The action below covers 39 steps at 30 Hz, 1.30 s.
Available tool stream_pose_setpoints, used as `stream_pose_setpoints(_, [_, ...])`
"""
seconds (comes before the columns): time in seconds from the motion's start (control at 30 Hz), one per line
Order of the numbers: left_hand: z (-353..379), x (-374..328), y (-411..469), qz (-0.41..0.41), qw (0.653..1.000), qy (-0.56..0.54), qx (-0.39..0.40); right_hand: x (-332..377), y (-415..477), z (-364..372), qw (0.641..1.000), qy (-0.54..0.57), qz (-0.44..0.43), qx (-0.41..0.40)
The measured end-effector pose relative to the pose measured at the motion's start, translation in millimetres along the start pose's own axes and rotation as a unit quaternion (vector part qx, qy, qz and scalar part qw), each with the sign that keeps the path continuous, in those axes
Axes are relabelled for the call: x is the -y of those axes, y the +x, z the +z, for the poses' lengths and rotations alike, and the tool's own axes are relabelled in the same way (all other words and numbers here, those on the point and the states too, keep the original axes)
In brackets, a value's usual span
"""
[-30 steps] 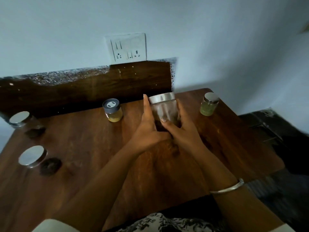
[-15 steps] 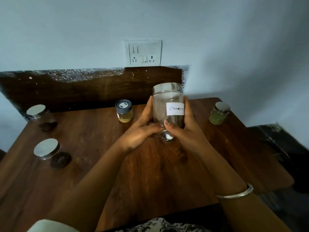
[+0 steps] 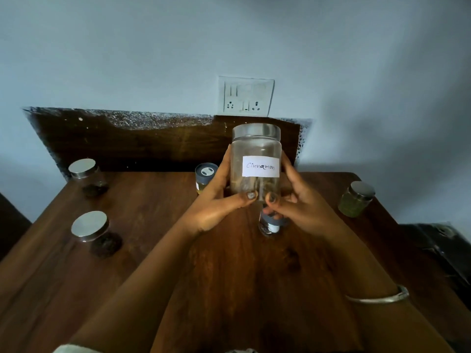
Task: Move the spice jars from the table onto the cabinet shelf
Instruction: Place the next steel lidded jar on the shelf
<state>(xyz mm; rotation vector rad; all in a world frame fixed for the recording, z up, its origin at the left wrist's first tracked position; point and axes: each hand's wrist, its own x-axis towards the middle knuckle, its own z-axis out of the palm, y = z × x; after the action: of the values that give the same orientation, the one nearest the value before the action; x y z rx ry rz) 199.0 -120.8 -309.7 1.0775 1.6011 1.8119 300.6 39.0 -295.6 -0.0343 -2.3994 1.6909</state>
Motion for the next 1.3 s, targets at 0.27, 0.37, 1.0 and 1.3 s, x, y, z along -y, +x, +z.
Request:
stream_pose_setpoints(0.27, [-28.0,-31.0,23.3,0.021,0.960,0.271,-0.060,13.2,42.7,-12.9,0.998,-0.031,-0.045,-0.021])
stream_pose_setpoints(0.37, [-39.0,-49.0,44.1,0.058,0.946,0.306,-0.088,30.9,65.3,-20.0,0.996,-0.048,-0.077,-0.028])
stream_pose_setpoints(1.0, [-86.1,-247.8,213.9,0.288,0.883,0.311,-0.201,219.3,241.0,-108.2,0.893,-0.155,-0.351,-0.236])
stream_pose_setpoints(1.3, [-122.5,-280.7,270.6,0.336,0.823,0.380,-0.256,254.5,312.4,-114.2,0.867,-0.161,-0.365,-0.299])
